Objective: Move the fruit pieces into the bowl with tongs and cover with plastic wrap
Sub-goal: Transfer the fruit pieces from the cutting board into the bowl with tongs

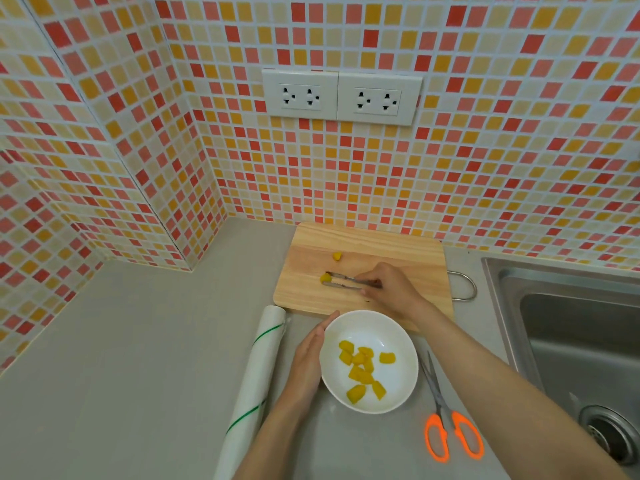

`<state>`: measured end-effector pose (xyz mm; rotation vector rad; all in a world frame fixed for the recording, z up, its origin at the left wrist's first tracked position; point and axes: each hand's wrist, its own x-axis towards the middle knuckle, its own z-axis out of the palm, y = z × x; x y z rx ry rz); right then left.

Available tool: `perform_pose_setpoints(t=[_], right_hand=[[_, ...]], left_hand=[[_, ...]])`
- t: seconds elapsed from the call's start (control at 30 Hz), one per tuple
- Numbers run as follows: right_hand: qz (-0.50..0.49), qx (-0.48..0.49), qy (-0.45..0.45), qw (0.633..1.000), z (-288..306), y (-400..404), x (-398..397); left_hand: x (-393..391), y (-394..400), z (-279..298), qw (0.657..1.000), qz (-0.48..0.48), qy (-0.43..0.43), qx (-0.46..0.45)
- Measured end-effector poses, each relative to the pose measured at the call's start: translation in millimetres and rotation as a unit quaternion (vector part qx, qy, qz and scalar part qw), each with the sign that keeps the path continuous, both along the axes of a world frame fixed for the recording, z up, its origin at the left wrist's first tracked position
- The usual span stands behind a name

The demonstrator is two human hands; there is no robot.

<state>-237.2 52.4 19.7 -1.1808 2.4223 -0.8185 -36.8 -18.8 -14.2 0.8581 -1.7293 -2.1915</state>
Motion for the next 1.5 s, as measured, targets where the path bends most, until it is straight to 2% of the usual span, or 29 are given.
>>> perform_pose_setpoints(t=[0.23,0.43,0.5,0.67,0.73,1.0,1.2,1.33,1.5], right_hand=[[-0.009,-0.035,0.007,0.999,10.5,5.1,10.2],[-0.046,-0.076,-0.023,0.996,33.0,68.8,36.2],[-0.039,-0.045,-0.019,0.998,38.7,92.8,47.0],[0.005,0.124,0.042,0.991,54.0,127.0,56.5],[0.005,0.149,0.039,0.988,64.5,130.3,53.8],[-0.088,0.023,0.07,0.993,79.1,74.6,8.8],[-0.132,0.024,0.001,0.991,41.9,5.5,-19.8],[-0.125,0.055,-0.006,0.991,19.4,-21.9,-20.1],[-0.144,0.03,0.009,0.989,-2.2,-21.3,-15.0]], left_hand=[[2.3,-0.8,3.6,1.0,-0.007,0.009,0.001],[1.2,-0.6,0.2,1.0,-0.013,0.016,-0.004],[1.4,-0.8,-0.7,1.0,-0.015,0.012,-0.008],[2.3,-1.8,-0.3,1.0,-0.019,0.015,-0.01],[3.0,-1.3,0.8,1.0,-0.019,0.02,-0.006],[2.7,-0.6,4.2,1.0,-0.008,0.021,0.001],[3.7,-2.1,1.1,1.0,-0.011,0.016,-0.005],[3.3,-2.1,0.4,1.0,-0.012,0.011,-0.014],[3.1,-2.5,-2.0,1.0,-0.016,0.012,-0.017]])
